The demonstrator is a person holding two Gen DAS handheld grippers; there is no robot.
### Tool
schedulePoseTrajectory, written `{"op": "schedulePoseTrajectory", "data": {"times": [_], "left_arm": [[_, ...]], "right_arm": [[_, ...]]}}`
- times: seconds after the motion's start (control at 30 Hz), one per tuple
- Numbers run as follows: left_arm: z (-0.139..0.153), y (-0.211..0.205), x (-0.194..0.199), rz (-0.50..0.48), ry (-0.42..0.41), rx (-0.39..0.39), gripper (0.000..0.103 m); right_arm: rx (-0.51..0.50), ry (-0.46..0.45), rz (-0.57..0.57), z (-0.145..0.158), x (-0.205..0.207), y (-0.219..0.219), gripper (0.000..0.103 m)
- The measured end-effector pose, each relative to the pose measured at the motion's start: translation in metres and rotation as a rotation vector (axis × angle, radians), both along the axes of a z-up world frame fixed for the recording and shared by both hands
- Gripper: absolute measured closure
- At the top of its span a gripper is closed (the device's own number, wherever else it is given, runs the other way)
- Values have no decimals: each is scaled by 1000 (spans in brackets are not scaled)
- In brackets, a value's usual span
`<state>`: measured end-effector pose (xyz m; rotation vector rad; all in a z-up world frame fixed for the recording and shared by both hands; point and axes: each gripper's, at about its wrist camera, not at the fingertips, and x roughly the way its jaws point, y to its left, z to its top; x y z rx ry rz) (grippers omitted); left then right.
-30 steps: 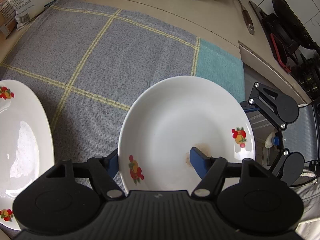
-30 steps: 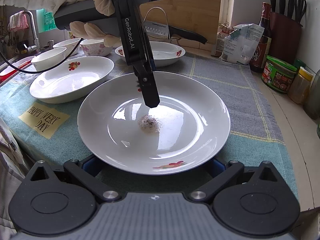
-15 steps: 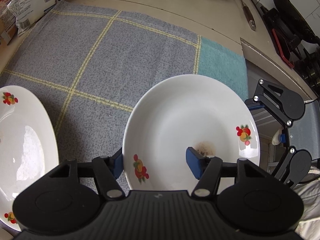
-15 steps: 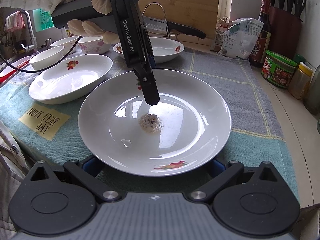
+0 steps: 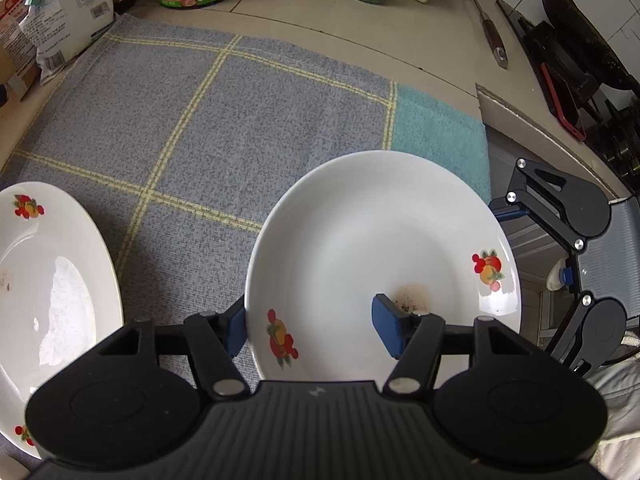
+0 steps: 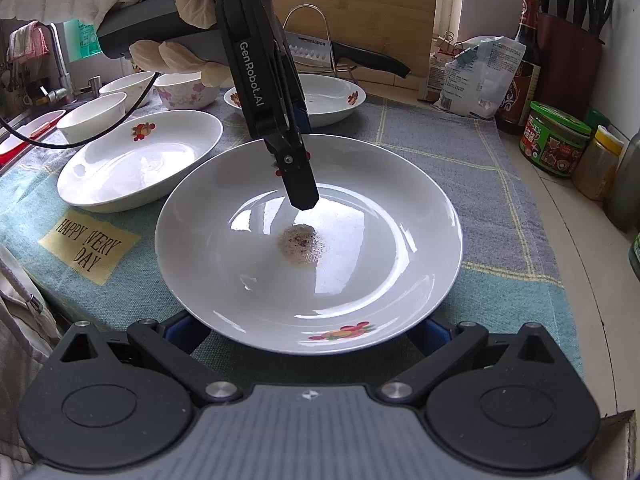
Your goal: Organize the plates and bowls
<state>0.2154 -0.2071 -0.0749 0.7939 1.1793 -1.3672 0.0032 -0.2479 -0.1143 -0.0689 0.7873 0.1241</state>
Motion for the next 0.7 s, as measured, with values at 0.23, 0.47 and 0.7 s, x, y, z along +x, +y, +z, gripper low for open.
{"op": "schedulePoseTrajectory", "data": {"times": [0.23,0.47,0.7], "left_arm": [[6,-1,0,7,-4,-21,41],[12,-12,7,-6,-23,-43,41],[16,-27,19,-14,-40,-65,41]], "right_arm": [[-3,4,4,6,1,-3,0],[-21,-6,-4,10,7,-11,0],[-32,-15,-15,14,21,-27,0]]}}
